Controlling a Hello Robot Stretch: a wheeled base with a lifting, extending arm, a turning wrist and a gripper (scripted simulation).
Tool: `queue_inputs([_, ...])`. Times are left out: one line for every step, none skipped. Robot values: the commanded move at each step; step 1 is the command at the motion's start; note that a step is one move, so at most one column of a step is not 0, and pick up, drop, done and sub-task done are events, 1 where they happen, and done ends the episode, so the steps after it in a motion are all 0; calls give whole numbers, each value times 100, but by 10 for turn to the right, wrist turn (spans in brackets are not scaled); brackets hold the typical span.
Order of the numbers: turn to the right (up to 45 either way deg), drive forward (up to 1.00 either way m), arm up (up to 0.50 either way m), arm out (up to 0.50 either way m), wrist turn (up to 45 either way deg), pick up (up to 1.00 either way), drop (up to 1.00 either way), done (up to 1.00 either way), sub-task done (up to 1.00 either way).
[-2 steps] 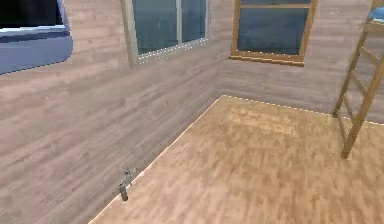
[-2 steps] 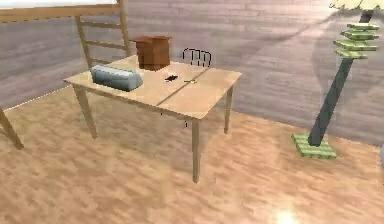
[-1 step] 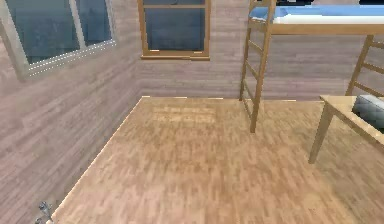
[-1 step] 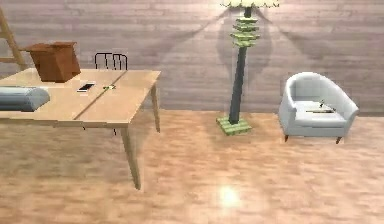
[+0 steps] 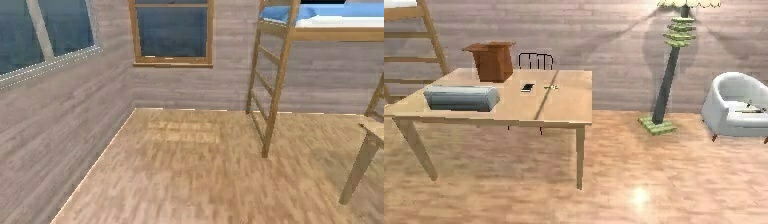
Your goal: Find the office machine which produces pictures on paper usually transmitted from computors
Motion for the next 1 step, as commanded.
queue_inputs([450,0,0,0,0,0,0,0,0])
